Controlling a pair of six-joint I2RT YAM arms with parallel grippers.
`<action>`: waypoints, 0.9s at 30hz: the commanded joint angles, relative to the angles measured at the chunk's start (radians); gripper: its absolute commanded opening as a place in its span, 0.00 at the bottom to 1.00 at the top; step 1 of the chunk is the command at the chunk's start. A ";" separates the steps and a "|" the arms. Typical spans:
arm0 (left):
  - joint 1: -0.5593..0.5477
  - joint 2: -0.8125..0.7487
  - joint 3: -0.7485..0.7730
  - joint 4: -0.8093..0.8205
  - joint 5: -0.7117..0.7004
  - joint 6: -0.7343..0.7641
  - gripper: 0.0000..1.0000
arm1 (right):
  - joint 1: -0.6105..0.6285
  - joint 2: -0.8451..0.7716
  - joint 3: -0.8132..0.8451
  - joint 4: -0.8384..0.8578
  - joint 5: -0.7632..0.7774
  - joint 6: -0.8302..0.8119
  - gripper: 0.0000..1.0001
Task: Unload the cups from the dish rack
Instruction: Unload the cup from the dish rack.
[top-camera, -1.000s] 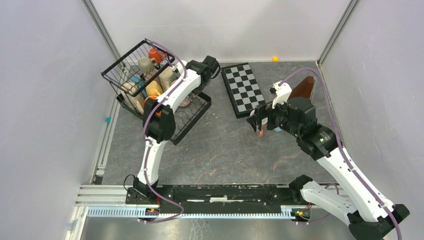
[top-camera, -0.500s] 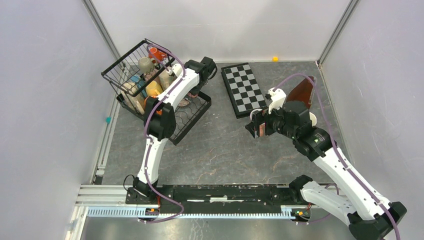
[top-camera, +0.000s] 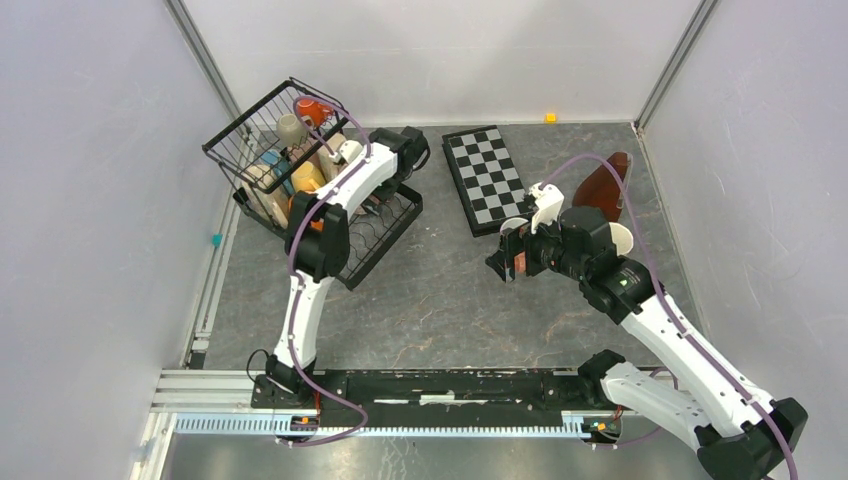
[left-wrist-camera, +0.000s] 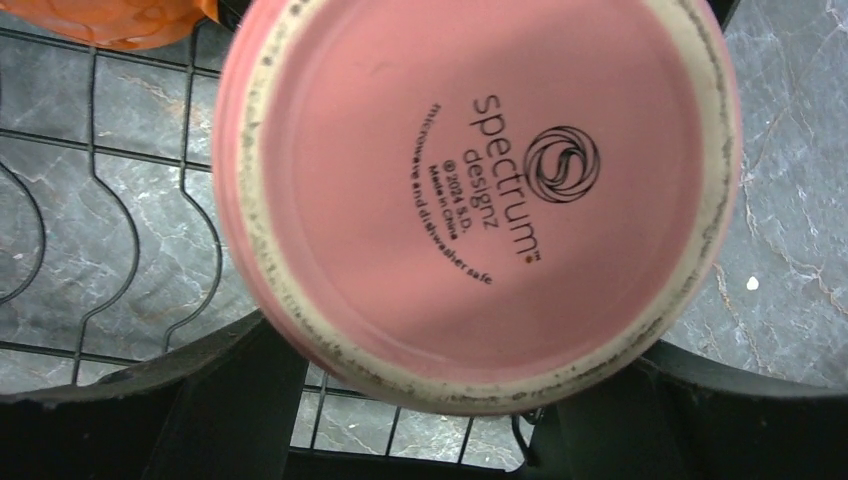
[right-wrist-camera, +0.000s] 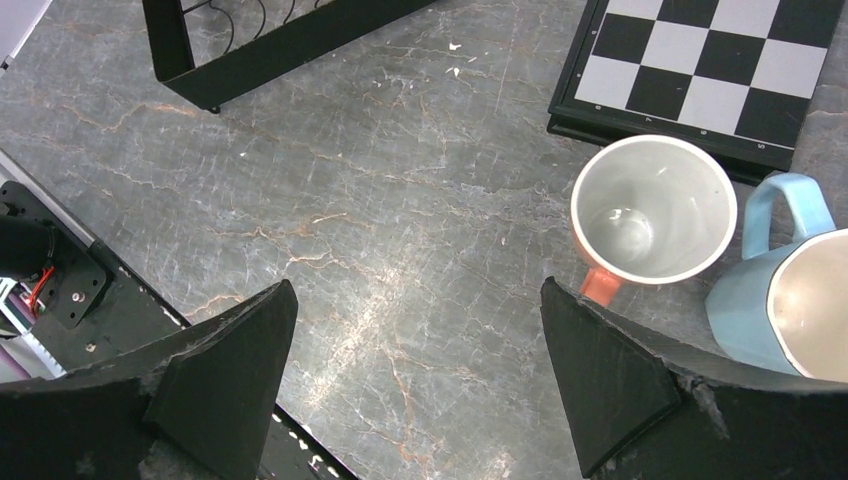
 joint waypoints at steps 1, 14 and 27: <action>-0.010 -0.116 -0.029 -0.028 -0.080 -0.038 0.87 | 0.004 -0.003 -0.014 0.050 -0.011 0.008 0.98; -0.001 -0.293 -0.315 0.109 -0.088 0.074 0.83 | 0.003 -0.007 -0.044 0.080 -0.018 0.025 0.98; 0.015 -0.231 -0.311 0.247 0.013 0.279 0.79 | 0.004 -0.002 -0.056 0.085 -0.011 0.032 0.98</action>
